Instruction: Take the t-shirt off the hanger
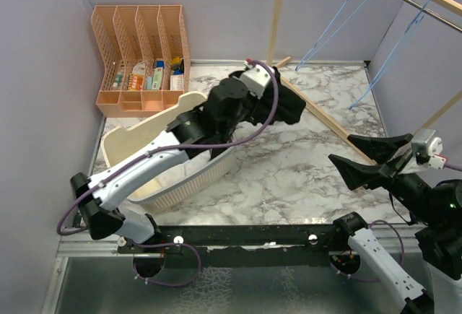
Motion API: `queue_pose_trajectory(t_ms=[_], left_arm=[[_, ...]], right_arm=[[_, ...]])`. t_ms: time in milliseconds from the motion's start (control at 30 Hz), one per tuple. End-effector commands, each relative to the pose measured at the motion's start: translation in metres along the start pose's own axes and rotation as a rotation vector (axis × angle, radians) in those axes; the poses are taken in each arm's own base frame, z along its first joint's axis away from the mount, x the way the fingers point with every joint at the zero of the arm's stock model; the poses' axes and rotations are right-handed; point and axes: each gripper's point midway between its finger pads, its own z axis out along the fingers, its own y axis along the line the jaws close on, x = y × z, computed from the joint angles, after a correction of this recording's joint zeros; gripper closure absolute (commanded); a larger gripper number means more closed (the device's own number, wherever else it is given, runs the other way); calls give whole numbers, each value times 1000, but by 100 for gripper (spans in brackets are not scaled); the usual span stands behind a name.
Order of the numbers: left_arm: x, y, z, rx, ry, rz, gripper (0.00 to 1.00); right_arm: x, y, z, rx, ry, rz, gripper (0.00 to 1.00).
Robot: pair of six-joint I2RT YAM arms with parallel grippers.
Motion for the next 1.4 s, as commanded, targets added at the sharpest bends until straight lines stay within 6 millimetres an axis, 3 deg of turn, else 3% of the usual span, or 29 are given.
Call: queue_pose_trajectory(t_ms=[0, 167, 267, 400, 600, 633, 700, 733, 800, 867, 1133, 1267, 1367], left_arm=[[-52, 70, -58, -224, -112, 44, 100], [-74, 117, -119, -373, -180, 28, 100], [-66, 137, -145, -449, -167, 20, 100], [-24, 148, -160, -506, -98, 37, 100], [61, 132, -160, -459, 27, -68, 100], [75, 127, -159, -441, 45, -94, 92], [101, 111, -152, -374, 81, -140, 40], [114, 103, -148, -347, 103, -160, 24], [134, 91, -142, -296, 148, -159, 12], [138, 90, -142, -294, 152, -163, 2], [104, 89, -144, -229, -44, -161, 1], [114, 94, -144, -263, -84, -166, 1], [127, 94, -143, -269, -83, -174, 1]], right_arm=[[26, 5, 8, -59, 87, 13, 33], [45, 4, 18, -79, 138, 39, 33], [53, 4, 25, -98, 161, 56, 34], [61, 5, 34, -120, 184, 80, 34], [82, 1, 46, -124, 232, 124, 34], [88, 0, 48, -122, 246, 135, 34], [102, -4, 51, -112, 275, 158, 34], [110, -6, 53, -104, 290, 174, 34], [123, -11, 57, -83, 316, 193, 34], [135, -18, 60, -45, 338, 208, 33], [186, -65, 77, 201, 421, 277, 24], [205, -91, 84, 356, 469, 327, 20], [213, -98, 93, 385, 473, 349, 20]])
